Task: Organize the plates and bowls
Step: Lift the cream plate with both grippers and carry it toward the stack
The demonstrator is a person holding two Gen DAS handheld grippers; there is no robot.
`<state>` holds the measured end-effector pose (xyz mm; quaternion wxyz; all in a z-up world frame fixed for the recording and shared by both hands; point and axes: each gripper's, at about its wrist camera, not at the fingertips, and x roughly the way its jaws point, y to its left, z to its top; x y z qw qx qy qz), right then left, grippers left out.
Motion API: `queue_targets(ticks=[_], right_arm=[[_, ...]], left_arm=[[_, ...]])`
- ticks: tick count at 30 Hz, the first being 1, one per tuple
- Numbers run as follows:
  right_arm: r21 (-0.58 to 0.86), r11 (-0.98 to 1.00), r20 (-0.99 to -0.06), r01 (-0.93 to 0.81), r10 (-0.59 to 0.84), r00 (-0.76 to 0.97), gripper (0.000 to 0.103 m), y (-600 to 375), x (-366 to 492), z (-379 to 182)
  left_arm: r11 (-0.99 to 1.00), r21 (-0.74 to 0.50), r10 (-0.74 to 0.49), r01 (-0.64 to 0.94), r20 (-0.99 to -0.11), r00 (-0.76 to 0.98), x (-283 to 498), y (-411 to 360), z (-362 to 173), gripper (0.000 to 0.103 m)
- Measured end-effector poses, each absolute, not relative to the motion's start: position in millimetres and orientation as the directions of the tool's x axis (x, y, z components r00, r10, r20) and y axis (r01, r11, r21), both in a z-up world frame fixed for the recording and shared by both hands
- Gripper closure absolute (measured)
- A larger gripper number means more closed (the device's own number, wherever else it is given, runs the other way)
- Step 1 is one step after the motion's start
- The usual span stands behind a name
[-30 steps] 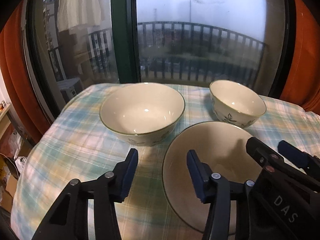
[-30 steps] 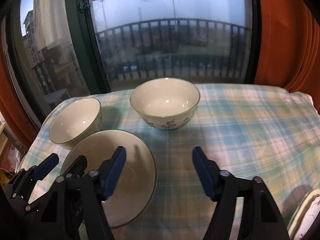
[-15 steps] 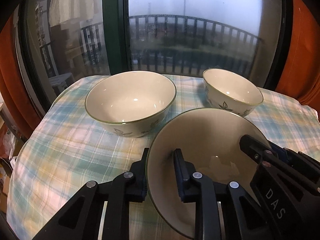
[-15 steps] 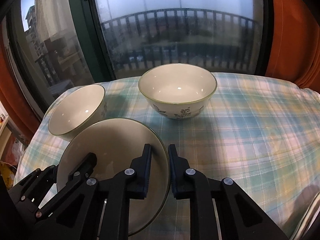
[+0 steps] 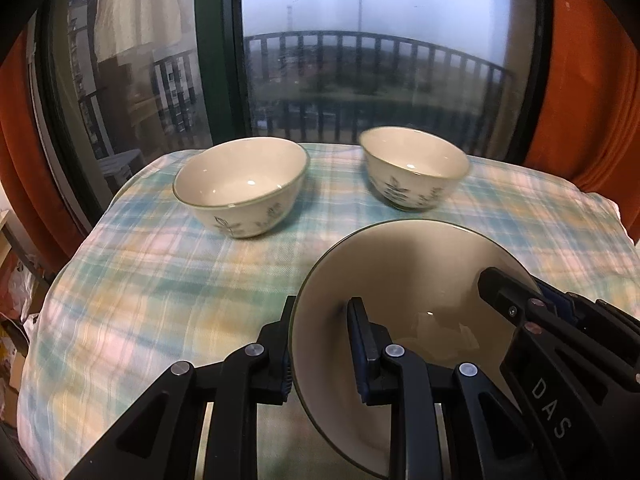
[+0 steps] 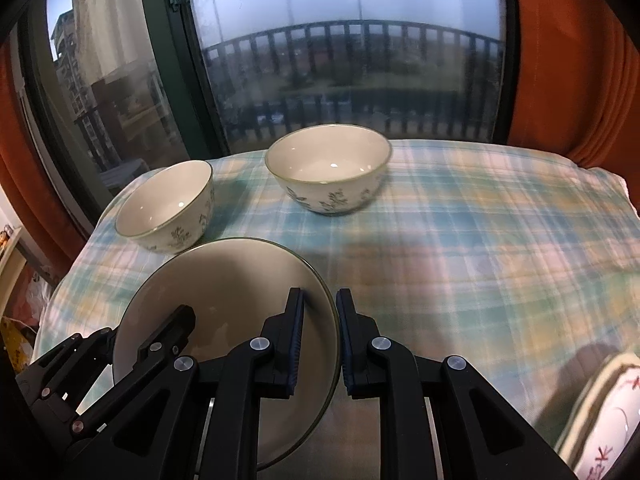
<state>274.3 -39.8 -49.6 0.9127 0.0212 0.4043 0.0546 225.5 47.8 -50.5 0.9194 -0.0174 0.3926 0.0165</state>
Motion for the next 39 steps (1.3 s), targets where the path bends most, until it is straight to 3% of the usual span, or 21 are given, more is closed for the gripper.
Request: queue_targets(ticks=[28, 39], right_arm=[[0.080, 0.997, -0.709, 0.012, 0.048, 0.704, 0.083, -132, 144, -42], [0.089, 0.996, -0.718, 0.019, 0.051, 0.694, 0.083, -142, 128, -61]], left_arm=[[0.996, -0.008, -0.064, 0.084, -0.717, 0.695, 122, -39, -57, 0.082], [0.996, 0.026, -0.040, 0.082, -0.707, 0.706, 107, -48, -69, 0.082]])
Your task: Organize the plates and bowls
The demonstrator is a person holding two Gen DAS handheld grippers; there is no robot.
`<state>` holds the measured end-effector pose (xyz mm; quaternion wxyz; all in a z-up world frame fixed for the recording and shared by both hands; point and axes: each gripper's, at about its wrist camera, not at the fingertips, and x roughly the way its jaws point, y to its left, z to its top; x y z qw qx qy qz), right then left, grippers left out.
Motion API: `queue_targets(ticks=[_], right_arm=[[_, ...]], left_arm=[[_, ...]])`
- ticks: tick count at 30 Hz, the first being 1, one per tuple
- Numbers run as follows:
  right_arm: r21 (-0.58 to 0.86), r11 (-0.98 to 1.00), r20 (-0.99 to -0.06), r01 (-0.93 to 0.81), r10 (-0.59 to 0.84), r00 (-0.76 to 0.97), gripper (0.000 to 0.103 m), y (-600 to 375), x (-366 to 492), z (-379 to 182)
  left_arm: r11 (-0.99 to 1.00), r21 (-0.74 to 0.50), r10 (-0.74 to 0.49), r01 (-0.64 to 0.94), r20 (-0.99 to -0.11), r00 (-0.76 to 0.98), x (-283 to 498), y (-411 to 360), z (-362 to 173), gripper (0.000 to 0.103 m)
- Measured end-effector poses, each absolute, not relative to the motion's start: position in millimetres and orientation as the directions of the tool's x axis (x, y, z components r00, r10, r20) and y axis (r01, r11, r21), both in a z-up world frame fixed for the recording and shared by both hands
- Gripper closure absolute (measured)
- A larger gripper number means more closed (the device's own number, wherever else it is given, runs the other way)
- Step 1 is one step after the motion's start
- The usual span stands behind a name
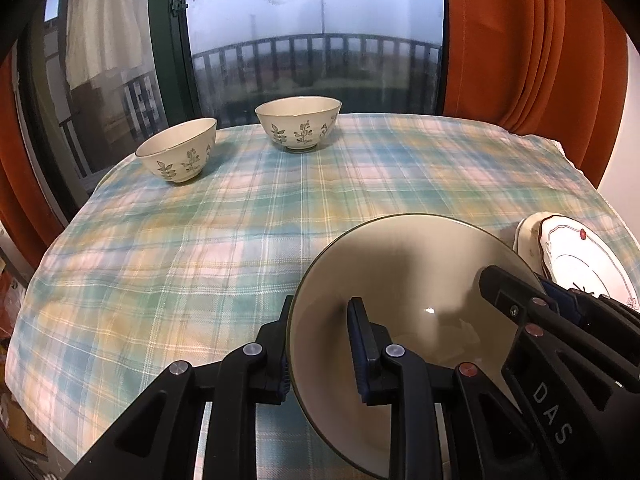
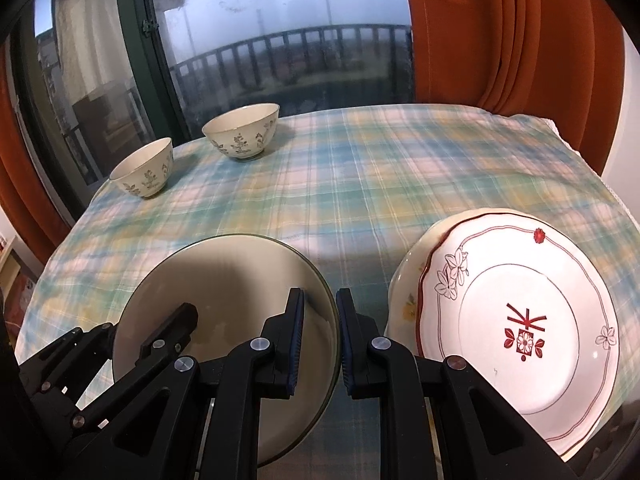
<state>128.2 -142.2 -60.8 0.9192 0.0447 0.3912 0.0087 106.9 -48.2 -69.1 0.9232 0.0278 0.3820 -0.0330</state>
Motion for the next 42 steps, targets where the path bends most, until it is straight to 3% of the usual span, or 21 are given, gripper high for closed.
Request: queue_targets(ticks=[6, 8, 9, 12, 13, 17, 22, 42], right_arm=[[0.061, 0.998, -0.711, 0.011, 0.036, 0.702, 0.082, -139, 127, -62], [0.066, 0.998, -0.717, 0.007, 0.042, 0.696, 0.077, -139, 128, -62], [0.070, 0.998, -0.723, 0.003, 0.049, 0.690, 0.070, -139, 128, -63], [0.085, 0.996, -0.730, 0.005, 0.058, 0.681, 0.033, -137, 127, -64], [0.088, 0.996, -0.720, 0.008, 0.058, 0.692, 0.031, -136, 126, -63], [0.072, 0.997, -0.720, -0.008, 0.058, 0.692, 0.028, -130, 127, -61], [0.070, 0.997, -0.722, -0.016, 0.062, 0.689, 0.022, -123, 134, -57], [0.055, 0.998, -0.700, -0.044, 0.070, 0.711, 0.021, -96, 171, -20]], left_arm=[[0.993, -0.035, -0.100, 0.112, -0.761, 0.641, 112, -48, -77, 0.063], [0.992, -0.035, -0.106, 0.122, -0.760, 0.641, 111, -50, -77, 0.049], [0.992, -0.023, -0.098, 0.124, -0.752, 0.652, 110, -50, -76, 0.046], [0.992, -0.003, -0.084, 0.122, -0.741, 0.667, 109, -49, -74, 0.039], [0.992, 0.003, -0.082, 0.125, -0.738, 0.670, 109, -48, -73, 0.037], [0.993, 0.020, -0.066, 0.118, -0.729, 0.681, 111, -42, -71, 0.030], [0.992, 0.033, -0.063, 0.126, -0.722, 0.689, 118, -35, -65, 0.029], [0.992, -0.025, -0.105, 0.122, -0.698, 0.708, 153, -7, -30, 0.025]])
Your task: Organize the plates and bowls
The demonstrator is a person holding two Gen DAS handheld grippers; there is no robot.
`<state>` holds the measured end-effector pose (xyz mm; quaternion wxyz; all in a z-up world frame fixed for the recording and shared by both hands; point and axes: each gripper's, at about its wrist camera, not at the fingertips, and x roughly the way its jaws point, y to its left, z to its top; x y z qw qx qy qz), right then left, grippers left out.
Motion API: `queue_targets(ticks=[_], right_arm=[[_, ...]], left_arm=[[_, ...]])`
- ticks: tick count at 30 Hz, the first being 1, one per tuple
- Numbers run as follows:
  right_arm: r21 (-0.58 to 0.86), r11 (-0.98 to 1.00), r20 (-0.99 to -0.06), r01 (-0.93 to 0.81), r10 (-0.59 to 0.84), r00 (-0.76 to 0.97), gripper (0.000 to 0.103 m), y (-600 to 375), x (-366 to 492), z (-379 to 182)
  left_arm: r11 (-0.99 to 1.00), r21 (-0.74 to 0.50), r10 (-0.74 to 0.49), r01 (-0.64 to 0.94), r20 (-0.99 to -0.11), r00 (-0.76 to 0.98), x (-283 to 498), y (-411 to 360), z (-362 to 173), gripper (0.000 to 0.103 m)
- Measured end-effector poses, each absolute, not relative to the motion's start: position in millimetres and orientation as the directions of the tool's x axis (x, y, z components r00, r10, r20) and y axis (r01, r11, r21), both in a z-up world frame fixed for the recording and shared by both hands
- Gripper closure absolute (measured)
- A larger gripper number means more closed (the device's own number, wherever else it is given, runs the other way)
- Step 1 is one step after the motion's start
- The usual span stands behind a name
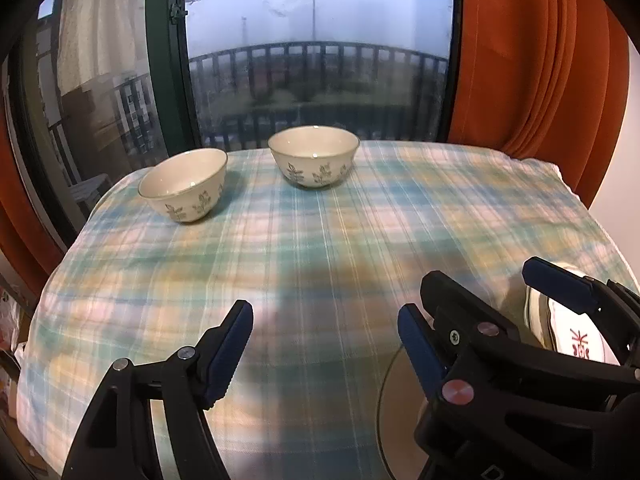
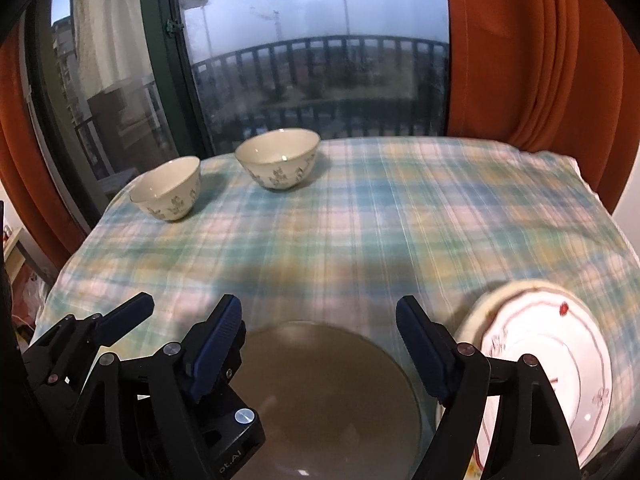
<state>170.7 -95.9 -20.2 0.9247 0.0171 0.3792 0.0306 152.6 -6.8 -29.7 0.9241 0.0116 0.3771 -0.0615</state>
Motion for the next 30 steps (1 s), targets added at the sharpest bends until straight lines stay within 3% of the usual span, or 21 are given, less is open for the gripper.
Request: queue_targets(ticks=[21, 30], right_arm=[[0.005, 0.992, -0.640, -0.125, 0.099, 0.762, 0.021, -22, 249, 30], [-0.016, 0.986, -0.638, -0.168, 0.119, 0.761, 0.021, 13, 293, 34]], left_arm=[[1.000, -0.011, 0.001, -0.010, -0.625, 0.780, 223, 67, 21, 0.025], [0.997, 0.005, 0.060, -0.074, -0.636, 0.769, 266, 102, 20, 0.025]])
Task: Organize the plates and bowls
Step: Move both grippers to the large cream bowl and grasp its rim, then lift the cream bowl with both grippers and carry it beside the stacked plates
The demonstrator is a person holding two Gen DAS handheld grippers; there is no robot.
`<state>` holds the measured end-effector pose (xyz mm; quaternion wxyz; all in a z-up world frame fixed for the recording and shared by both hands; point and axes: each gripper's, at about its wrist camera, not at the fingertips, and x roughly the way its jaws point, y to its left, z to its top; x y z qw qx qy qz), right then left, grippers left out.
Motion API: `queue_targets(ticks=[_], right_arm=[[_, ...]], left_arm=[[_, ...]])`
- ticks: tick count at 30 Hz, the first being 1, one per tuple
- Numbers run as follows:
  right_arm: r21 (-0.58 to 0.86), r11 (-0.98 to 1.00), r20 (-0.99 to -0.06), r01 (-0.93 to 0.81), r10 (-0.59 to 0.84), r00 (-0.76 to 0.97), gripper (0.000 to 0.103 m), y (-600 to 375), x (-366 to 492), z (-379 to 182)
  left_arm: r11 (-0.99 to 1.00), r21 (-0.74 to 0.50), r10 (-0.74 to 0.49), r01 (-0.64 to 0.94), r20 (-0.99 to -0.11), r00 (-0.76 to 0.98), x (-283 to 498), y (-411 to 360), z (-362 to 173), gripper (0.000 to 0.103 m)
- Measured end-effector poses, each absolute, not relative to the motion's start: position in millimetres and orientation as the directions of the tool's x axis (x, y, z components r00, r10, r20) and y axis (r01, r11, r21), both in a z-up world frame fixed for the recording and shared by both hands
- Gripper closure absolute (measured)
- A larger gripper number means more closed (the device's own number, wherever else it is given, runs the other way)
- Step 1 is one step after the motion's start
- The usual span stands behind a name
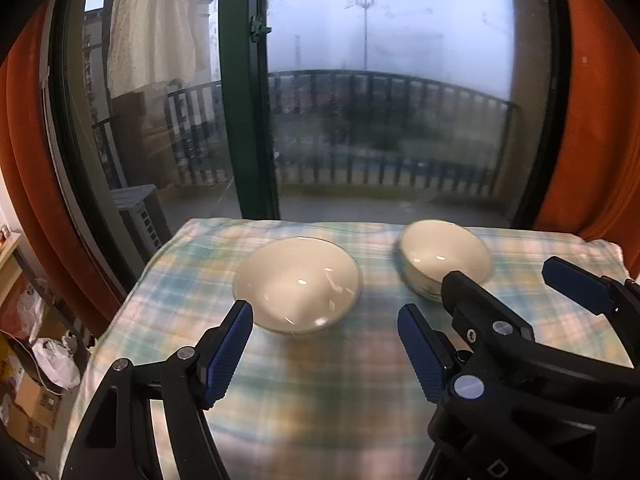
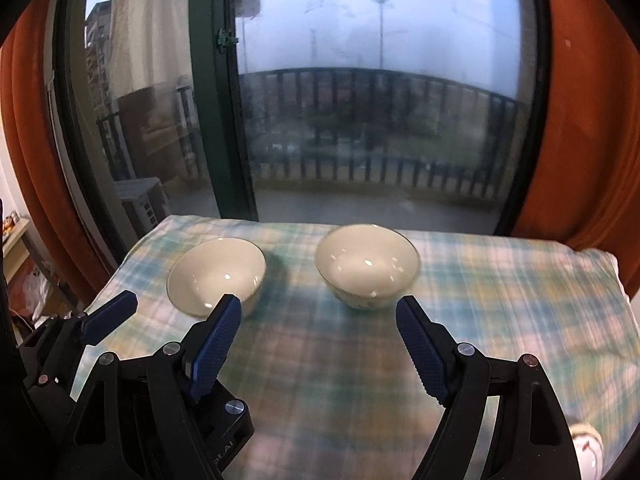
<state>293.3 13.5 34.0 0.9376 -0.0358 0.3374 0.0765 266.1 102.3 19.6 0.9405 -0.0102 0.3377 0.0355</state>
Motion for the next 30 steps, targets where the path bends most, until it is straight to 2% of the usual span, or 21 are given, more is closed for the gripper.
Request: queue_targets(ticks=[7, 12, 14, 18, 23, 26, 30], right_arm=[[0.015, 0.982, -0.656, -0.188, 0.152, 0.739, 0.021, 41, 340, 16], [0.043, 0.972, -0.676, -0.230, 0.198, 0.710, 0.021, 57, 372, -6], [0.062, 0.974, -0.689, -0.218, 0.200, 0.697, 0.021, 61, 385, -15], [0.064, 0.978, -0.697, -0.201, 0.187, 0.692, 0.021, 67, 401, -30], [0.033, 0.976, -0.716, -0.215, 0.173, 0.677, 0.032, 77, 418, -43], [0.041, 0.975, -0.735, -0.218, 0.178, 0.654, 0.037, 79, 427, -53], [0.040, 0.971, -0.755, -0.234, 0.182, 0.630, 0.052, 85, 431, -62]], left_arm=[[0.996, 0.029, 0.084, -0.087, -0.649, 0.756, 308, 128, 5, 0.028], [0.993, 0.025, 0.103, -0.117, -0.681, 0.725, 334, 141, -13, 0.036], [0.989, 0.044, 0.131, -0.138, -0.680, 0.722, 343, 144, -19, 0.044], [0.987, 0.039, 0.141, -0.159, -0.696, 0.704, 354, 149, -30, 0.046], [0.983, 0.021, 0.141, -0.184, -0.723, 0.676, 365, 160, -45, 0.060], [0.982, 0.023, 0.144, -0.189, -0.738, 0.660, 369, 161, -51, 0.063], [0.982, 0.052, 0.159, -0.180, -0.739, 0.654, 369, 157, -55, 0.066]])
